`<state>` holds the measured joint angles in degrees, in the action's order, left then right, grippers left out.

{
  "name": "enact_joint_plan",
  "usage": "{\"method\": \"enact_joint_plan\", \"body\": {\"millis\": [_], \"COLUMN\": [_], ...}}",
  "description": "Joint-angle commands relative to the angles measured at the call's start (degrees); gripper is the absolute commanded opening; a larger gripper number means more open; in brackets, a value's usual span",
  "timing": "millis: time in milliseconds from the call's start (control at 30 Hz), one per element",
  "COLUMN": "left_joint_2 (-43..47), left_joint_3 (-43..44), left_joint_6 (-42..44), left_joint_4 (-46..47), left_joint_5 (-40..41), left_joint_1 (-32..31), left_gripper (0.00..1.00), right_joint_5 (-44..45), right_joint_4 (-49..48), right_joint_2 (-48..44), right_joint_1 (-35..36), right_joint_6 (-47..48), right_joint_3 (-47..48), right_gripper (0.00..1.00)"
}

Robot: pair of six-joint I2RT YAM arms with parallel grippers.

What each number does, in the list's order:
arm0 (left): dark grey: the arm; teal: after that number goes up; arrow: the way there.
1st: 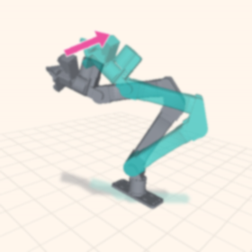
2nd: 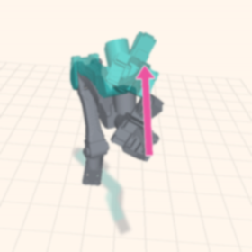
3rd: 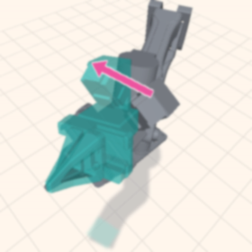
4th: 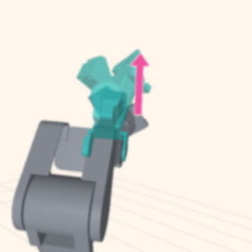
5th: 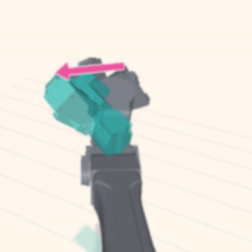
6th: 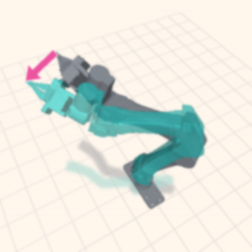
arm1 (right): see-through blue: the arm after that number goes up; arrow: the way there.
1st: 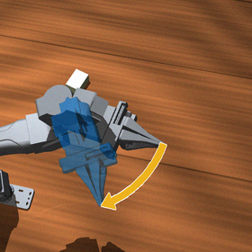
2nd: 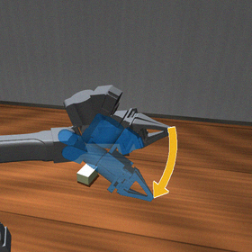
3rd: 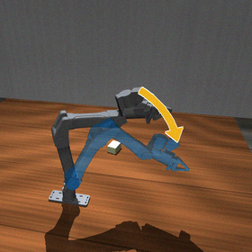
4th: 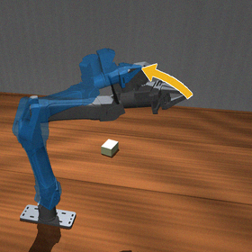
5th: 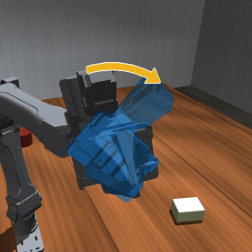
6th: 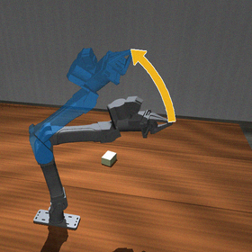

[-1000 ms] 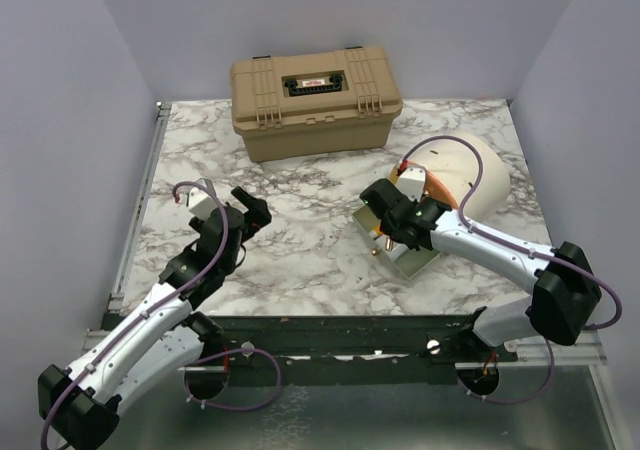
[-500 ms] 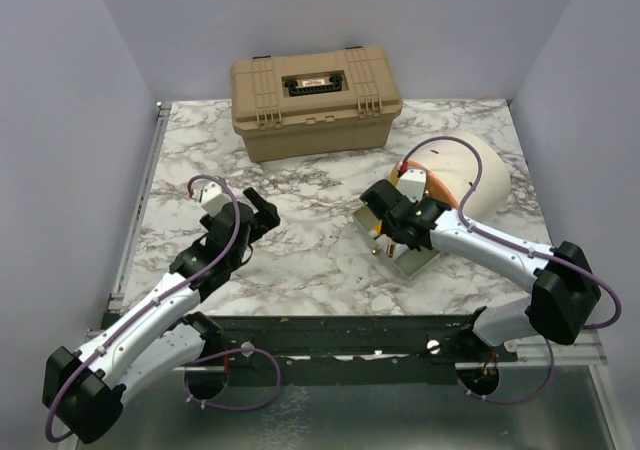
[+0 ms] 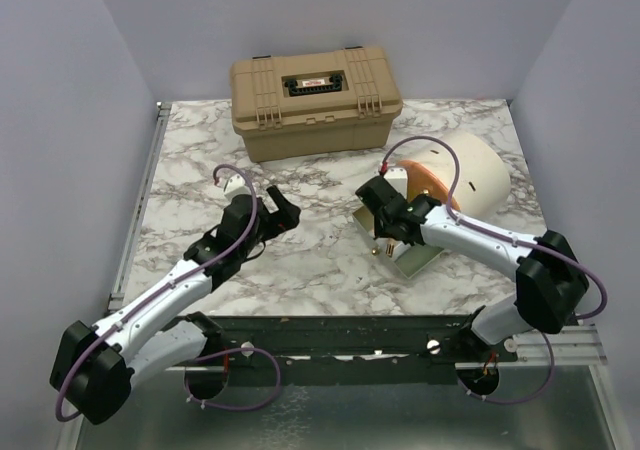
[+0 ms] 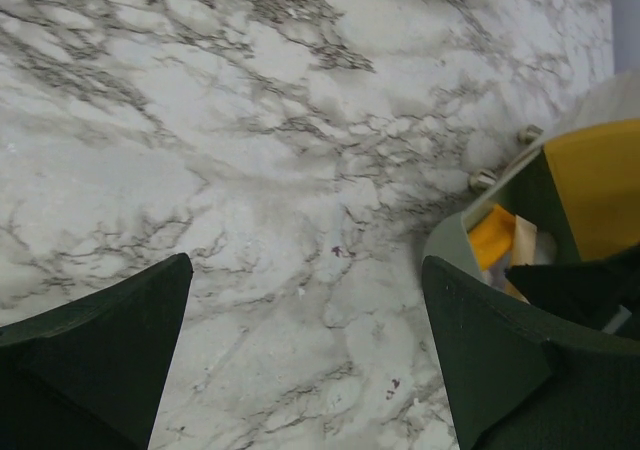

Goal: Organize the makeup
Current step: Place the makeup in the drawer, then close the drawer in the storage box.

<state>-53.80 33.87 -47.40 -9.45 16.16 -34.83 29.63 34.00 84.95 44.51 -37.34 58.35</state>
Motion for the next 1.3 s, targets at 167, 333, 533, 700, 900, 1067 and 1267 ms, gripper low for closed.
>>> {"method": "enact_joint_plan", "body": {"millis": [167, 333, 533, 700, 900, 1067, 1267], "left_joint_2": [-6.8, -12.9, -23.9, -28.3, -32.3, -34.9, -35.9], "left_joint_3": [-4.8, -2.5, 3.5, 5.5, 6.1, 7.9, 7.4], "left_joint_6": [1.7, 3.8, 7.9, 9.2, 9.2, 10.1, 9.7], "left_joint_4": [23.5, 26.8, 27.8, 27.9, 28.6, 29.5, 30.5], "left_joint_5": [-18.7, -20.7, -23.3, -21.4, -22.7, -24.6, -23.8], "left_joint_1": [-0.1, -2.3, -9.8, -15.9, -18.4, -20.5, -21.4], "left_gripper": [0.99, 0.98, 0.94, 0.94, 0.9, 0.85, 0.82], "right_joint_5": [-21.4, -9.9, 6.8, 2.2, -14.6, -28.5, -45.7], "right_joint_4": [-13.1, -7.3, -2.9, -4.3, 2.4, 3.5, -0.7], "right_joint_2": [-15.5, -17.0, -14.3, -15.2, -9.5, -4.1, -1.8], "right_joint_1": [-0.1, 0.0, -2.9, -15.8, -35.6, -46.7, -55.2], "right_joint_6": [14.6, 17.8, 26.3, 27.0, 22.1, 19.0, 15.6], "right_joint_3": [5.3, 15.4, 25.0, 27.0, 31.3, 31.8, 27.6], "right_gripper": [0.12, 0.2, 0.36, 0.57, 0.87, 0.87, 0.88]}}
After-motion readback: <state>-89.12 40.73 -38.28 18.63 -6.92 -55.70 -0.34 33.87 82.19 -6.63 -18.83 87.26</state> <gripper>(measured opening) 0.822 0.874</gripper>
